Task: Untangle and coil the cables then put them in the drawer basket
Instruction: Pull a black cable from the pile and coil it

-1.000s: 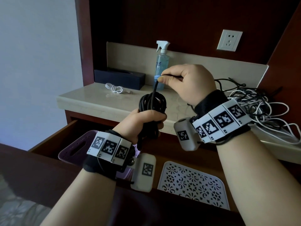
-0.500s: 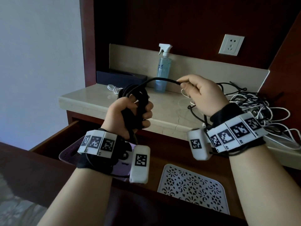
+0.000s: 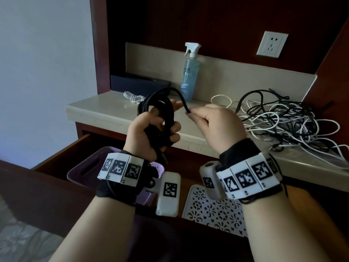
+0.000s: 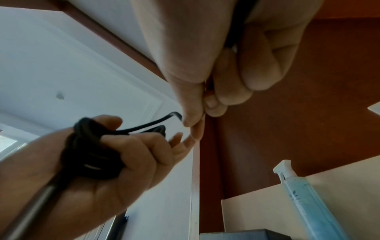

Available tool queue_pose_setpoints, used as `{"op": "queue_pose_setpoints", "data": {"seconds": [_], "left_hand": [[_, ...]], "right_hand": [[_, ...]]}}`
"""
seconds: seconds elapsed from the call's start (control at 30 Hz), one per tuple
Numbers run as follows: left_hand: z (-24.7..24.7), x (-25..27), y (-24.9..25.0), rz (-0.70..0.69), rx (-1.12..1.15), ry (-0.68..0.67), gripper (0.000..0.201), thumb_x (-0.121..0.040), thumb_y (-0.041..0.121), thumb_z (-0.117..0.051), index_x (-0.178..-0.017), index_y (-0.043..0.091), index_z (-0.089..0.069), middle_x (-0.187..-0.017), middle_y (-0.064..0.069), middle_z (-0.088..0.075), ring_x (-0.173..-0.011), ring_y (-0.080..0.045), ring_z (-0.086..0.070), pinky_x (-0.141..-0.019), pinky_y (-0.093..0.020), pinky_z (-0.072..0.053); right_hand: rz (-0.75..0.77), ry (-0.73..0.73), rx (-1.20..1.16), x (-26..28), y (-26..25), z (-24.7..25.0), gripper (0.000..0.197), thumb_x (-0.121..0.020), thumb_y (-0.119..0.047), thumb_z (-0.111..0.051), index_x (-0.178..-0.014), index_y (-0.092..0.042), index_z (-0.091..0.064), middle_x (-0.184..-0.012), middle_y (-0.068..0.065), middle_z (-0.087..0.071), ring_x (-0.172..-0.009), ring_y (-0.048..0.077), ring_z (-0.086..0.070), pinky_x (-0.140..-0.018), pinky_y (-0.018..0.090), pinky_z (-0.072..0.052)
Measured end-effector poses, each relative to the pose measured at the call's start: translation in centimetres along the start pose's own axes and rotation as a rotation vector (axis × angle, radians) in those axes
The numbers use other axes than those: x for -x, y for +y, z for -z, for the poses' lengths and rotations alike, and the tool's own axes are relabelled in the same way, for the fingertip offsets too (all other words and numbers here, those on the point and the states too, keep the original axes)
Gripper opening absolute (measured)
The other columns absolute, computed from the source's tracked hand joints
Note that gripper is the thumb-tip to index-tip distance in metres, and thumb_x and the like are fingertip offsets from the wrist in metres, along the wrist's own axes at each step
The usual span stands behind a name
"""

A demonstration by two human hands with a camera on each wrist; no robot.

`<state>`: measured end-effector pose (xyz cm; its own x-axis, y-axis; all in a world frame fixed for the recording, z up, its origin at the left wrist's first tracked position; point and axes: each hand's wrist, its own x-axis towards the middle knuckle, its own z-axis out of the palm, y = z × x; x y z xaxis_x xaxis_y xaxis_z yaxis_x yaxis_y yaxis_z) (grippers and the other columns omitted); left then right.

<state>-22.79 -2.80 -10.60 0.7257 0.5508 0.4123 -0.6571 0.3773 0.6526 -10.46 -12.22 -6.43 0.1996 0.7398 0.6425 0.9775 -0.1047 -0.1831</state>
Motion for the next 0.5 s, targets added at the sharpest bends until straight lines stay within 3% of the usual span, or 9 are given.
{"op": "queue_pose_setpoints", "data": {"seconds": [0.13, 0.23, 0.33, 0.5], "left_hand": [[-0.2, 0.2, 0.4, -0.059, -0.049, -0.012, 0.064, -0.051, 0.017, -0.057, -0.112, 0.006, -0.041, -0.127, -0.013, -0.053, -0.063, -0.016, -0.037, -0.053, -0.025, -0.028], [-0.3, 0.3, 0.2, -0.043, -0.116, -0.025, 0.049, -0.057, 0.019, -0.047, -0.104, 0.005, -0.048, -0.120, -0.014, -0.059, -0.064, -0.017, -0.037, -0.053, -0.025, -0.029], [-0.4, 0.3, 0.0, -0.009, -0.139, -0.048, 0.047, -0.058, 0.019, -0.047, -0.103, 0.007, -0.051, -0.114, -0.015, -0.060, -0.063, -0.016, -0.039, -0.052, -0.024, -0.032], [-0.7, 0.3, -0.4, 0.009, -0.248, -0.081, 0.029, -0.058, 0.020, -0.049, -0.078, 0.021, -0.069, -0.095, -0.011, -0.061, -0.065, -0.017, -0.038, -0.056, -0.027, -0.030]], "right_hand": [[-0.011, -0.152, 0.104, 1.0, -0.5, 0.2, 0.027, -0.096, -0.038, -0.043, -0.105, -0.030, -0.066, -0.076, -0.003, -0.046, -0.080, 0.017, -0.048, -0.063, 0.030, -0.033], [-0.025, -0.219, 0.122, 1.5, -0.7, 0.6, 0.028, -0.096, -0.039, -0.041, -0.109, -0.034, -0.065, -0.091, -0.001, -0.057, -0.091, 0.020, -0.054, -0.069, 0.029, -0.038], [-0.049, -0.241, 0.142, 1.8, -0.7, 1.1, 0.027, -0.096, -0.039, -0.041, -0.111, -0.037, -0.064, -0.104, -0.004, -0.062, -0.098, 0.019, -0.055, -0.076, 0.030, -0.041], [-0.074, -0.315, 0.153, 2.3, -0.3, 0.9, 0.026, -0.096, -0.038, -0.041, -0.106, -0.036, -0.065, -0.102, -0.005, -0.065, -0.095, 0.017, -0.056, -0.067, 0.026, -0.032]]}}
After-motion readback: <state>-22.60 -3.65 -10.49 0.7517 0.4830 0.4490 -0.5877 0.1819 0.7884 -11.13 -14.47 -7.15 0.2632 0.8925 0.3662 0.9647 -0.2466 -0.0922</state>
